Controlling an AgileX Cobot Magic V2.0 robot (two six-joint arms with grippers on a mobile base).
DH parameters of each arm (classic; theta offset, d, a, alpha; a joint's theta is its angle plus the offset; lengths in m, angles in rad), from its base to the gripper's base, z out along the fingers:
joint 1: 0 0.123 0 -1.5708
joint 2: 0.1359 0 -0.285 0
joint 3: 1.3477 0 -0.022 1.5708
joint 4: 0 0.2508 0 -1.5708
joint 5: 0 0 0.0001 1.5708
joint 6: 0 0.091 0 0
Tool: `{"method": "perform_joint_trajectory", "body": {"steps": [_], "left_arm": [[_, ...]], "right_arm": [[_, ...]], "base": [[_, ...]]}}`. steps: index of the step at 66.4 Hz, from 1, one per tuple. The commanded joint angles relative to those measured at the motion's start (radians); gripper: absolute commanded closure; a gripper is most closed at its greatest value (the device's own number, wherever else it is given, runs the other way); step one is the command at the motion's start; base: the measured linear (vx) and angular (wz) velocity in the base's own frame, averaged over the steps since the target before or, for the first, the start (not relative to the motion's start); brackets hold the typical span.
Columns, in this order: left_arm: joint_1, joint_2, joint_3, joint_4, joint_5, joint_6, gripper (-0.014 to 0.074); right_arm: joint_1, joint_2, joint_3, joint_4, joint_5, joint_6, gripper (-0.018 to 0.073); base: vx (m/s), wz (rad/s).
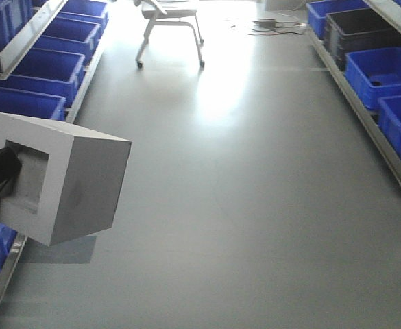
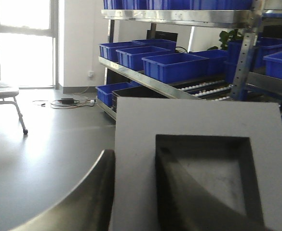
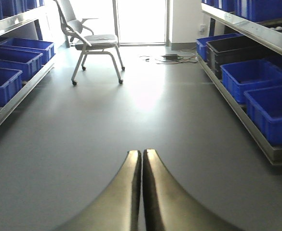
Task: Sort gray base to blue bin
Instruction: 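Drive down the aisle between the blue bin shelves holding the block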
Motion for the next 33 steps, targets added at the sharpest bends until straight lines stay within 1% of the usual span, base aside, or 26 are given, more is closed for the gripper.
{"method": "perform_joint_trajectory", "body": {"steps": [1,15,33], "left_arm": [[-0.005,0.000,-0.030,-0.007,-0.111,-0.009,0.0603],[-0.005,0.000,-0.030,-0.007,-0.111,-0.009,0.0603],[-0.005,-0.001,-0.030,-0.007,-0.111,-0.009,0.0603]], "right_arm": [[-0.003,0.018,0.002,-0.005,-0.072,-0.012,0.0564],[-0.003,0.018,0.002,-0.005,-0.072,-0.012,0.0564],[-0.003,0.018,0.002,-0.005,-0.072,-0.012,0.0564]], "base": [[0.33,0.36],[0.32,0.49],[0.27,0.65]]}}
